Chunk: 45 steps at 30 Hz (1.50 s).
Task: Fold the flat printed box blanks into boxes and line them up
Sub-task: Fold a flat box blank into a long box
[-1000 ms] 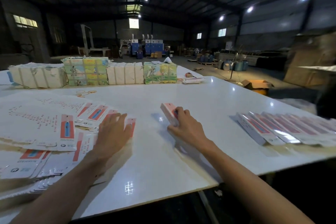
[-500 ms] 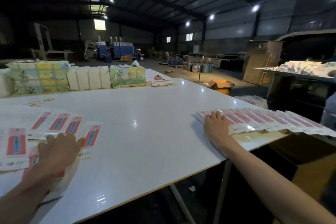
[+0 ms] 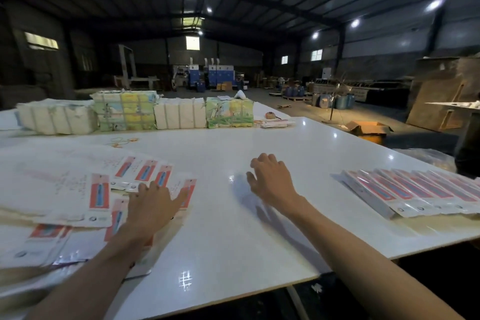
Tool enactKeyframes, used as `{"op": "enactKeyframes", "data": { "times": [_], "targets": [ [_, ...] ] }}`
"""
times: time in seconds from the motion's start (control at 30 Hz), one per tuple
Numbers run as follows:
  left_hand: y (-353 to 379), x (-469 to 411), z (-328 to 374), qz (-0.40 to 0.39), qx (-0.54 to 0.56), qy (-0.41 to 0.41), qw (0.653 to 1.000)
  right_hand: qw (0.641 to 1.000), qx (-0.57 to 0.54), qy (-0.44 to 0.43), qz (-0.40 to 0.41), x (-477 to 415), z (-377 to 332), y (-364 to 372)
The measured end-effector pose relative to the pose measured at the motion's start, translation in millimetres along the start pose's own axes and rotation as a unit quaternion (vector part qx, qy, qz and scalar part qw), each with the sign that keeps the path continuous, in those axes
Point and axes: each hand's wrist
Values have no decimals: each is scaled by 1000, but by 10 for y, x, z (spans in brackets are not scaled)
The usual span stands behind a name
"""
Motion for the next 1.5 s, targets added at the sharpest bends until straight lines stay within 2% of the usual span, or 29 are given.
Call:
{"op": "enactKeyframes", "data": {
  "times": [0.1,0.2,0.43,0.53,0.7,0.87,0.97,1.03,1.1,1.23,1.33,1.43,1.5],
  "targets": [
    [19,-8,43,-10,46,-21,999,994,-85,-51,-44,-172,-560,157],
    [18,-107,9,-71,79,-52,993,983,-155,-63,-69,-192,-877,342],
    [-72,-184,-24,-166,101,-46,980,965,-236,-50,-104,-131,-890,600],
    [-89,-151,-3,-161,126,-44,978,963,-245,-51,-99,-122,-897,601],
    [-120,-134,-1,-157,98,-49,982,953,-285,-43,-91,-132,-882,590],
    [-186,-147,-12,-193,88,-45,976,945,-316,-38,-72,-116,-824,579],
    [-228,-176,-32,-160,174,-6,972,940,-334,-32,-59,-148,-815,553],
    [-247,-188,-54,-118,309,8,944,932,-359,-15,-49,-173,-802,536],
    [-260,-186,-70,-75,398,11,914,927,-373,-6,-51,-174,-783,526],
    [-249,-181,-111,0,434,-12,901,926,-372,-29,-63,-128,-780,533],
    [-327,-219,-145,62,509,-43,858,919,-389,-32,-53,-113,-806,512],
    [-410,-166,-67,31,606,-25,795,901,-432,-14,-14,-127,-822,460],
    [-373,-68,44,-11,631,16,775,882,-469,10,43,-165,-815,394]
  ]
}}
Point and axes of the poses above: each hand's wrist, its own x-axis away from the middle knuckle, its own y-axis out of the palm, z = x × y, and after that the axes turned 6 degrees about x, right-handed
